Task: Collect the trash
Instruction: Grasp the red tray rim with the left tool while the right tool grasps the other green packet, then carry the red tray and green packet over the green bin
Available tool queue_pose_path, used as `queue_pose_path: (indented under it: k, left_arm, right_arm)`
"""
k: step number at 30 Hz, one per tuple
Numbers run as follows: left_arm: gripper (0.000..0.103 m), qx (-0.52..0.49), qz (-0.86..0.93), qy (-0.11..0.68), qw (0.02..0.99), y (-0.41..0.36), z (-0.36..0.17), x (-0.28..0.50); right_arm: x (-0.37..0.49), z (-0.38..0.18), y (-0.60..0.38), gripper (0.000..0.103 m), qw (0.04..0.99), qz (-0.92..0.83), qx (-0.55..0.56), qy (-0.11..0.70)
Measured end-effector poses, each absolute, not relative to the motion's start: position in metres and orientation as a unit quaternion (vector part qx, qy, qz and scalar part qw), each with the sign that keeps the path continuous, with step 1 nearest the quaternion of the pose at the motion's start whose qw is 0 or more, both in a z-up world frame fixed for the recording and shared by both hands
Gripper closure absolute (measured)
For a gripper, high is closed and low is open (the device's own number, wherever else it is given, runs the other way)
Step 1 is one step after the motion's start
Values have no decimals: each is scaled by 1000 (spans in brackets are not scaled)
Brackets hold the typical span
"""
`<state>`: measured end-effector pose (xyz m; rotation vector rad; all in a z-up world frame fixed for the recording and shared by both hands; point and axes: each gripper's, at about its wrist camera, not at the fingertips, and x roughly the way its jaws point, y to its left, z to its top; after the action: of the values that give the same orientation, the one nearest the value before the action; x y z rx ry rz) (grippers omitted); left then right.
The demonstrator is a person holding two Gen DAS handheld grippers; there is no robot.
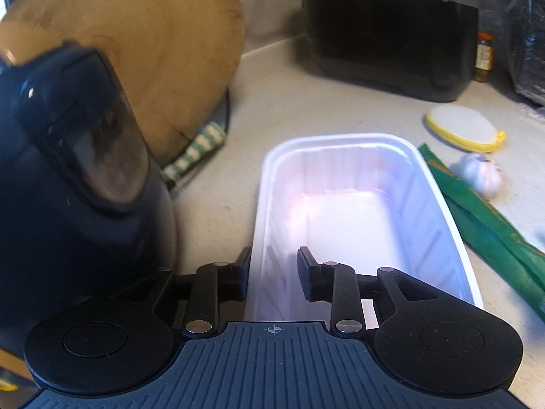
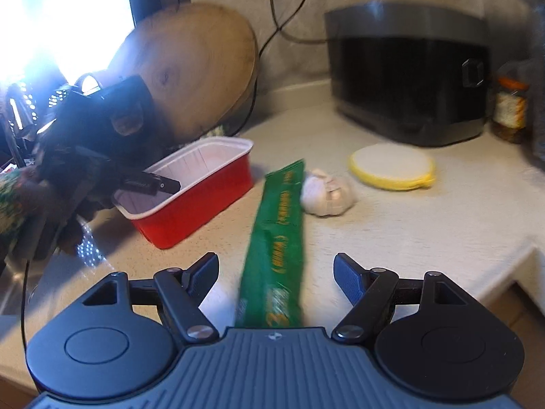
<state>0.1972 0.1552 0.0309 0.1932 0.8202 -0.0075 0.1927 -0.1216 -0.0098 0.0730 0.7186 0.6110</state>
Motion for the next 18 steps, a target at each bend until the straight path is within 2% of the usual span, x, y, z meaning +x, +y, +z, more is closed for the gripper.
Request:
queue_pose_path:
  k: [1,2,4,6,8,9,10,12,18]
  left_arm:
    - [86,85,-12,397,914,156,32,193]
    - [88,72,-22,395,916,158,34,189]
    - [88,27,-29,390,920,163,35,176]
    - [89,-4,-28,389,921,165,33,161]
    - [91,-7,-36,375,926,165,34,146]
    - [92,-7,-39,364,931,164,36,140]
    - [94,-5,-38,352,935,163,40,135]
    - [93,-9,-36,323,946,164,55,123]
    - [93,9,-27,251,968,150,105,81]
  right_arm:
    - [199,-12,-112,28,888,294,31,351]
    - [204,-15,-103,28,888,293,22,354]
    - [214,-20,-87,28,887,288,-1,362]
    - [220,-25,-76,35,885,277,-16,373]
    - [219,-24,-69,64,889,269,-40,367]
    - [217,-23,-65,66,890,267,-55,365]
    - [215,-20,-64,75,889,271,-54,364]
    - [207,-12,-65,82,885,290,-43,361]
    - [169,32,-90,85,893,320,5,315]
